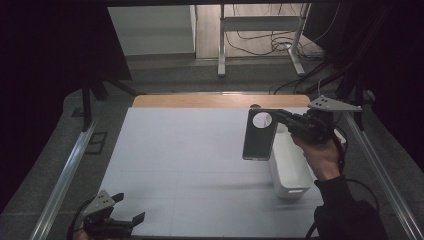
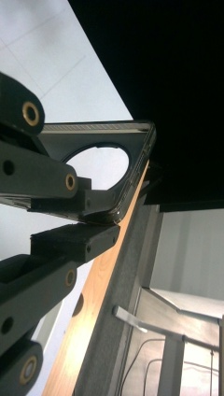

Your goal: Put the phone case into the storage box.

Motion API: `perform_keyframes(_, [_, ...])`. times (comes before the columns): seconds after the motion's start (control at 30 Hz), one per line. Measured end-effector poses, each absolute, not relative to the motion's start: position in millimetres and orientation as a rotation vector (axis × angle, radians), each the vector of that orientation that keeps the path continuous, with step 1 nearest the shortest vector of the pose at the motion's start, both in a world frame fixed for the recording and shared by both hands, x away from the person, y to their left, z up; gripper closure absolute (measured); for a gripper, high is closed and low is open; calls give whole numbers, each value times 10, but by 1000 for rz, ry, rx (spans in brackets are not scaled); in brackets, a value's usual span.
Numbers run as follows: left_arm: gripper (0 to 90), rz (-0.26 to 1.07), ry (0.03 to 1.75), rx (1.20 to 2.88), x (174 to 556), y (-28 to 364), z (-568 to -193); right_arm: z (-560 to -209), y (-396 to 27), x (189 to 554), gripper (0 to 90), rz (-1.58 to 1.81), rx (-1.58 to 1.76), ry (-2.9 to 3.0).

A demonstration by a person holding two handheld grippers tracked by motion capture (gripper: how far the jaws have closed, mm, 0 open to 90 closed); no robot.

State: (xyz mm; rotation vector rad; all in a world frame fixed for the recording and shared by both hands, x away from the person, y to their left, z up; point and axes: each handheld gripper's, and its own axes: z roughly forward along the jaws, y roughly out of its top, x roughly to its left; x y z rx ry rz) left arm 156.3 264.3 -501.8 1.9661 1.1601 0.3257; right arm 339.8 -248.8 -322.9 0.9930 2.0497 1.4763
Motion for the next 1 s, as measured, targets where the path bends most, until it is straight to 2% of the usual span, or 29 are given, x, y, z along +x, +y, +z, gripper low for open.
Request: perform_keyframes(1.0, [0,299,1161,1982,1587,2634,-5029,-3297,-3039,3906,820,1379,1010,1936])
